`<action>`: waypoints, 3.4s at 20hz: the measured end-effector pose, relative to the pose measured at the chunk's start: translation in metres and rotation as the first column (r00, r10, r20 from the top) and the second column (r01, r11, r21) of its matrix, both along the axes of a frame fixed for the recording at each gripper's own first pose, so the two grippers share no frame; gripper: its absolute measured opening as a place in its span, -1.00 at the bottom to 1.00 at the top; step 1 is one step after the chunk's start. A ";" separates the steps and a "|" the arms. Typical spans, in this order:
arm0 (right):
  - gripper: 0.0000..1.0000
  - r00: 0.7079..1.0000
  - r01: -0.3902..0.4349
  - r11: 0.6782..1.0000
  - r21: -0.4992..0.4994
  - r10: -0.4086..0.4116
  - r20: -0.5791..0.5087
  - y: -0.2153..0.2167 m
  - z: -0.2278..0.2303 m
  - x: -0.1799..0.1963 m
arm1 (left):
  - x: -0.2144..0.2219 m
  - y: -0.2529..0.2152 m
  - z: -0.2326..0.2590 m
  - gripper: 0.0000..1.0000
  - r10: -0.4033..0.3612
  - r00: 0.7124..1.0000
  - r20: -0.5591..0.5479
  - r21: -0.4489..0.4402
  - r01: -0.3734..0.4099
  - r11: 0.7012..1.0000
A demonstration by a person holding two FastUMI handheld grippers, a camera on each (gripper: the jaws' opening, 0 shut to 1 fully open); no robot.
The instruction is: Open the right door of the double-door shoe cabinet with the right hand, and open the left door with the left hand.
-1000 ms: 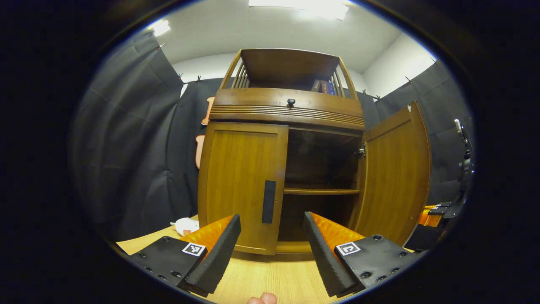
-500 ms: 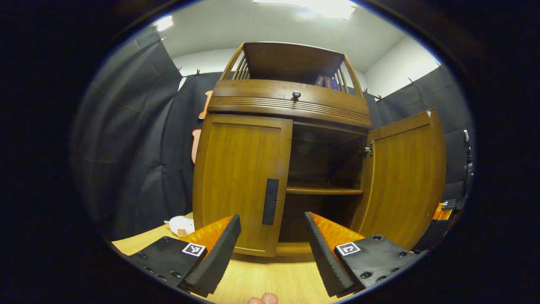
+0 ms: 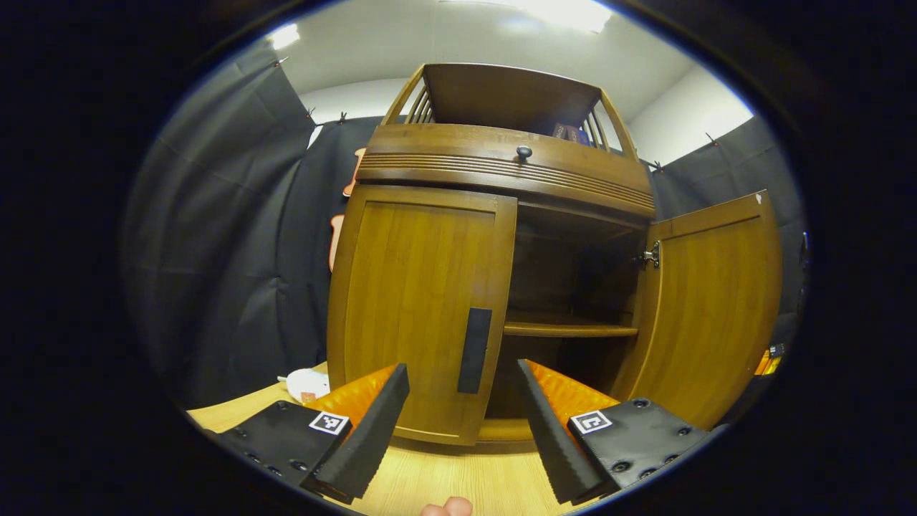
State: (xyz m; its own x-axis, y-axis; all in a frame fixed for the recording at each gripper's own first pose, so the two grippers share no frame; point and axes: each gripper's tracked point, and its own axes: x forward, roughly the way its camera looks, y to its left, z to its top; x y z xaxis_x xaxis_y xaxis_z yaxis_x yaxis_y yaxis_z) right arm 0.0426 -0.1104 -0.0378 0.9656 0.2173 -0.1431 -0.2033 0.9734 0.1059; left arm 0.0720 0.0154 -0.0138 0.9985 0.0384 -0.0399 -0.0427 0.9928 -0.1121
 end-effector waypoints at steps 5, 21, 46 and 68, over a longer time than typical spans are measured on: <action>-0.80 0.997 0.079 0.997 0.014 -0.079 -0.010 -0.020 -0.003 -0.028 | 0.029 0.000 0.002 0.96 0.010 1.000 0.006 0.062 -0.010 0.998; 0.67 0.905 0.411 0.911 0.025 -0.412 0.105 -0.082 0.052 -0.078 | 0.145 -0.007 -0.033 0.96 -0.045 0.999 -0.022 0.088 0.047 0.995; 0.67 0.919 0.388 0.921 -0.023 -0.385 0.087 -0.070 0.033 -0.053 | 0.172 -0.025 -0.069 -0.34 -0.136 0.988 -0.069 0.123 0.143 0.982; 0.67 0.946 0.321 0.944 -0.072 -0.316 0.074 -0.038 0.026 -0.067 | 0.031 0.038 -0.039 -0.40 -0.025 0.996 -0.090 0.168 0.040 0.985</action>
State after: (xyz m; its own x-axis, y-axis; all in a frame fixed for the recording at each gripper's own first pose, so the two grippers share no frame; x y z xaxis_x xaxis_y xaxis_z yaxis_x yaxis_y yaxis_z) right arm -0.0240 -0.1487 -0.0118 0.9898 -0.1130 -0.0867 0.1152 0.9931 0.0206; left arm 0.1028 0.0535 -0.0527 0.9922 0.0199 -0.1230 -0.0124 0.9981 0.0609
